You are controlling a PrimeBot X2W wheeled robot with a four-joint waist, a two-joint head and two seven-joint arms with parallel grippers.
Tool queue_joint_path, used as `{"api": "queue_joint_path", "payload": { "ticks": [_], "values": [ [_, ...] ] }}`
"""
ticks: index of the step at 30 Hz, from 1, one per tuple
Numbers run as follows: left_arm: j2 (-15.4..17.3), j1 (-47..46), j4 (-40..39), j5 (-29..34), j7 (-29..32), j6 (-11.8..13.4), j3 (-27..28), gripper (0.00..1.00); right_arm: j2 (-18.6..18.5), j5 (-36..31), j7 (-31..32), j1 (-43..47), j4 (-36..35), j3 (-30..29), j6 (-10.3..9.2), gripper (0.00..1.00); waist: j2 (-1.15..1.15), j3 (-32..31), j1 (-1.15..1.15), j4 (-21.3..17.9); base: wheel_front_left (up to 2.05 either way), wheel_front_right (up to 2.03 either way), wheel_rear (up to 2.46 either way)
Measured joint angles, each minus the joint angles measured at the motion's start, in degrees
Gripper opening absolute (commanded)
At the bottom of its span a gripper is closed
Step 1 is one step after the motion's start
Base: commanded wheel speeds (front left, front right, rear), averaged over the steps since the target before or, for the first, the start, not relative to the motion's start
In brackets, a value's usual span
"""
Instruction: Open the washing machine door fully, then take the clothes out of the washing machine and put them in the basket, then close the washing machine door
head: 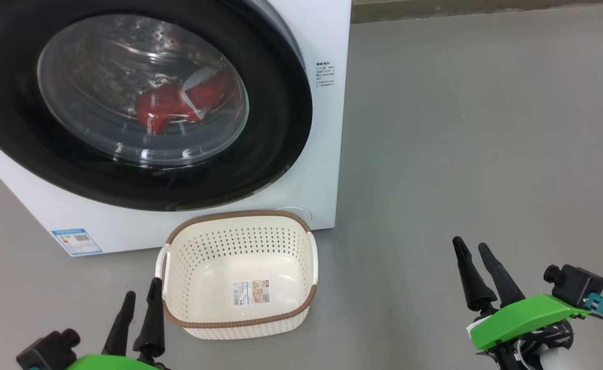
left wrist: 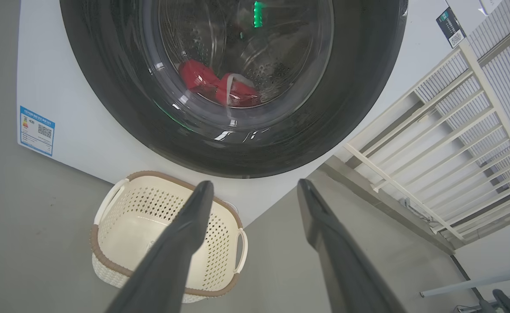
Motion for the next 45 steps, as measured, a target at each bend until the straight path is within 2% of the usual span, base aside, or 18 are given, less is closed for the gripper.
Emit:
{"api": "queue_joint_path", "payload": {
  "ticks": [23,45],
  "values": [
    [0.1,0.01,-1.01,14.33,-3.98,0.0,-0.13,1.0,-0.12,-15.64,-3.81,-2.2,0.09,2.72,0.0,1.0,0.0,0.35,0.0,-0.3,0.0,0.0,0.0],
    [0.36,-0.03,-3.54,29.09,-7.57,2.82,-0.79,1.0,-0.48,-30.6,-7.4,-4.46,0.36,4.52,0.0,1.0,0.0,0.95,0.0,-1.13,0.0,0.0,0.0]
  ]
}}
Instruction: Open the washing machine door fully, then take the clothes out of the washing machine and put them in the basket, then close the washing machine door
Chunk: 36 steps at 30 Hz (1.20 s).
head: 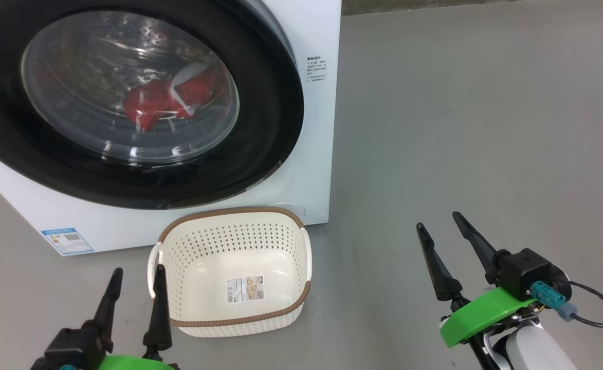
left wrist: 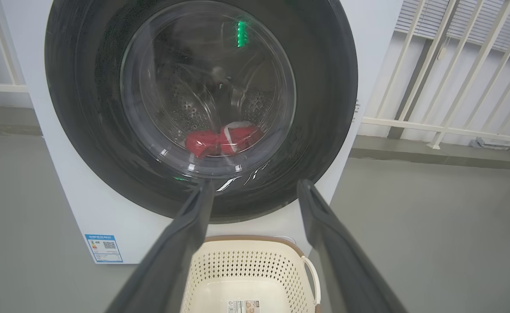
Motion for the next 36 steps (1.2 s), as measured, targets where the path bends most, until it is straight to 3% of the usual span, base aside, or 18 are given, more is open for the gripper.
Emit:
{"api": "queue_joint_path", "payload": {
  "ticks": [10,29,31,33,35,36],
  "values": [
    [0.12,0.0,-0.88,6.3,-1.51,0.99,-0.12,1.0,-0.09,-3.9,-1.52,-1.03,0.08,0.85,0.0,1.0,0.0,-0.03,0.0,-0.23,0.0,0.0,0.0],
    [0.14,0.02,-0.9,6.31,-1.51,1.2,-0.36,1.0,-0.1,-2.15,-1.53,-1.03,2.55,1.98,0.0,0.99,0.0,-0.35,0.0,0.06,0.0,0.0,0.0],
    [0.14,0.02,-0.93,6.31,-1.51,1.2,-0.54,1.0,-0.1,-2.15,-1.53,-1.04,2.56,1.64,0.0,0.8,0.0,-0.15,0.0,0.2,0.0,0.0,0.0],
    [0.15,0.02,-1.05,6.31,-1.51,1.21,-0.78,1.0,-0.11,-2.11,-1.53,-1.2,2.55,1.25,0.0,0.45,0.0,0.2,0.0,0.39,0.0,0.0,0.0],
    [0.15,0.01,-1.26,6.31,-1.51,1.21,-1.07,1.0,-0.1,-1.43,-1.53,-1.82,2.5,1.1,0.0,0.0,0.0,0.7,0.0,0.62,0.0,0.0,0.0],
    [0.15,-0.02,-1.4,6.31,-1.51,1.27,-1.27,1.0,-0.1,-0.87,-1.53,-2.3,2.44,0.97,0.0,0.0,0.0,0.98,0.0,0.75,0.0,0.0,0.0]
  ]
}}
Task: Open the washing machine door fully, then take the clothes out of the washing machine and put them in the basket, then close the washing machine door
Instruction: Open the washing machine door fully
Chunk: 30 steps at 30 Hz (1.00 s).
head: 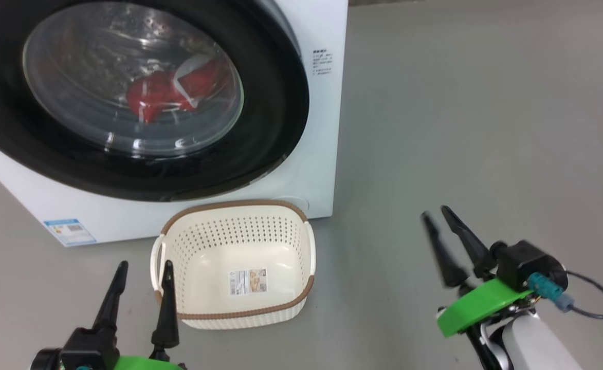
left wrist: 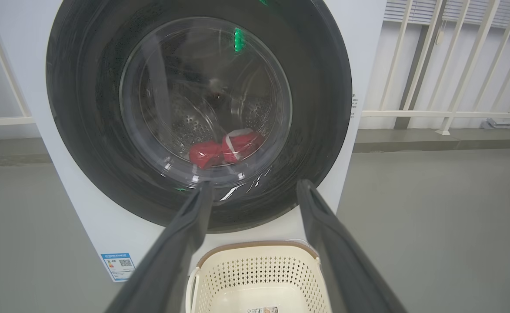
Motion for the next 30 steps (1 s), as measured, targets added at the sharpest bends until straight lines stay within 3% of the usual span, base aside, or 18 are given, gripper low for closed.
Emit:
{"api": "queue_joint_path", "payload": {
  "ticks": [6,10,19,30],
  "values": [
    [0.02,-0.93,-0.88,-0.01,0.0,0.25,-0.85,1.0,0.02,6.35,-0.24,-1.76,-0.54,-1.3,0.0,0.0,0.0,1.62,0.0,0.84,0.0,0.0,0.0],
    [0.02,-2.05,-1.67,-0.16,-0.01,0.25,-1.26,1.0,-0.08,17.31,-0.41,-3.93,-0.09,-2.26,0.0,0.0,0.0,3.39,0.0,1.9,0.0,0.0,0.0],
    [0.02,-3.07,-2.4,-0.21,0.0,0.6,-2.75,1.0,-0.14,29.99,-0.41,-9.48,5.21,-3.9,0.0,0.0,0.0,6.42,0.0,3.65,0.0,0.0,0.0],
    [0.02,-5.89,-3.72,-0.79,-0.01,1.2,-4.11,1.0,-2.35,46.76,1.15,-21.74,11.41,-1.41,0.0,0.0,0.0,11.48,0.0,6.12,0.0,0.0,0.0]
  ]
}}
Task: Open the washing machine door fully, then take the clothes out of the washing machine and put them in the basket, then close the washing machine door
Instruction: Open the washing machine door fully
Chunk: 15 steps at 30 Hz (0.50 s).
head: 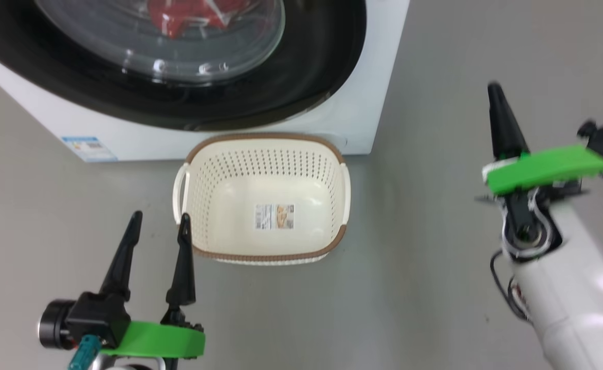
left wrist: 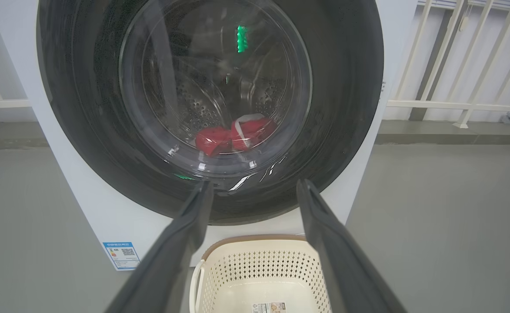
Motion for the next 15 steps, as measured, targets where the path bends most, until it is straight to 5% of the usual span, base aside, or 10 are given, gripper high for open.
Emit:
{"api": "queue_joint_path", "payload": {
  "ticks": [15],
  "values": [
    [-0.03,-5.15,-1.82,-0.44,0.0,0.05,-1.22,1.0,-1.83,23.46,18.86,-17.77,4.9,0.82,0.0,0.0,0.0,8.7,0.0,2.47,0.0,0.0,0.0]
  ]
}}
